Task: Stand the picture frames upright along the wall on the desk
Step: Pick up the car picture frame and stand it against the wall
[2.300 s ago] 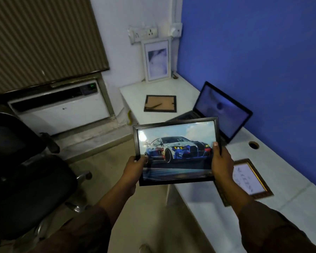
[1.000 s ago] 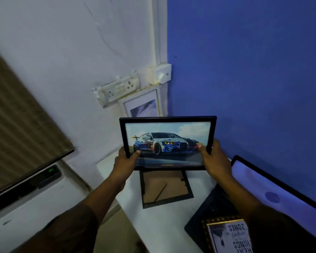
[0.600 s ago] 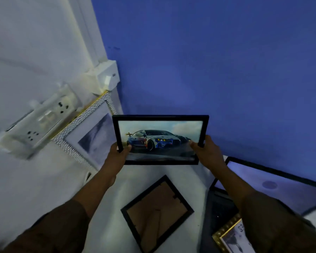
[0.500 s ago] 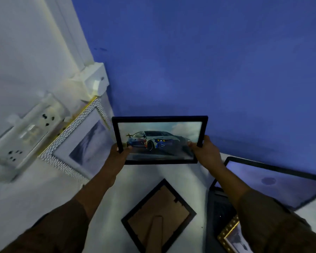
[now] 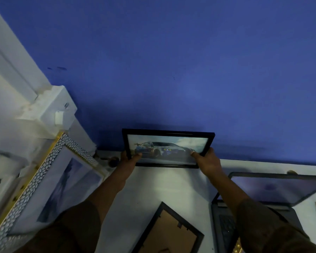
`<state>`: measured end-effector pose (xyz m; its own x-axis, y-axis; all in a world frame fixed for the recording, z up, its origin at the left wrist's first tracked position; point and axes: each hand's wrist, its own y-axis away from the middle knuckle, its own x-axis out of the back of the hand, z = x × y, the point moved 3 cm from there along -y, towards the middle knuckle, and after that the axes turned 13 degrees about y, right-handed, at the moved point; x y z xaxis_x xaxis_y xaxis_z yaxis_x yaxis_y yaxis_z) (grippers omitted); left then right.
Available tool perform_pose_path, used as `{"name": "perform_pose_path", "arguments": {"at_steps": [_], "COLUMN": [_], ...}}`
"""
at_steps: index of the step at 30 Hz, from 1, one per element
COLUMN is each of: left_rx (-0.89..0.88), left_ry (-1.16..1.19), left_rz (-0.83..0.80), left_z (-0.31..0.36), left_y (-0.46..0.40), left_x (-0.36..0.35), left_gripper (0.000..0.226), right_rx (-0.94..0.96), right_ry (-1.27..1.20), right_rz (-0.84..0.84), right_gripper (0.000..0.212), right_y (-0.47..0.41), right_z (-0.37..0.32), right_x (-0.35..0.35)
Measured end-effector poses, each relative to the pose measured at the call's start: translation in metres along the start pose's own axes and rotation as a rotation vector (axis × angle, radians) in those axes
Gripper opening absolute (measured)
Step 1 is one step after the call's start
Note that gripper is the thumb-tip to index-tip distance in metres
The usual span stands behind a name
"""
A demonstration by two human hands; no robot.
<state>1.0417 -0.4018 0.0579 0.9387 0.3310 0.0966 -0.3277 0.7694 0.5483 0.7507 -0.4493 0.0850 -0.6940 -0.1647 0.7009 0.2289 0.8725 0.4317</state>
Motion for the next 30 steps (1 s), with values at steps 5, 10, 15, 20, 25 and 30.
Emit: {"name": "perform_pose_path", "arguments": {"at_steps": [5,10,15,20,25,30], "left_rx": [0.042,0.031,0.004,-0.009,0.008,0.042], "left_ry": [-0.035,0.022,0.063,0.088,0.129,0.181], "left_rz": [-0.046,-0.091,-0.106,-0.077,-0.013,0.003], "left_z": [-0.003,-0.008,-0.008,-0.008,-0.011,-0.026], "left_y": [-0.019,-0.037,-0.046,-0.051,-0.053,-0.043], "left_x": [-0.008,-0.008,-0.011,-0.022,-0.025,-0.021], "left_gripper": [0.068,0.073,0.074,0.071,0.076,0.082], "right_rx": [-0.076,-0.075,-0.059,-0.047,-0.080,-0.167], "right_ry": [-0.046,-0.101,-0.134,-0.087,-0.036,-0.075], "right_rz": [0.000,-0.009,-0.007,-0.016,0.000,-0.047], "right_gripper": [0.063,0.063,0.063,0.064,0.073,0.077], "right_y": [-0.017,-0.030,-0.034,-0.039,-0.030,-0.010], "right_z": [0.003,0.005,0.009,0.012,0.013,0.024], "right_x": [-0.007,-0.011,-0.009,-0.008,-0.010,-0.023]}}
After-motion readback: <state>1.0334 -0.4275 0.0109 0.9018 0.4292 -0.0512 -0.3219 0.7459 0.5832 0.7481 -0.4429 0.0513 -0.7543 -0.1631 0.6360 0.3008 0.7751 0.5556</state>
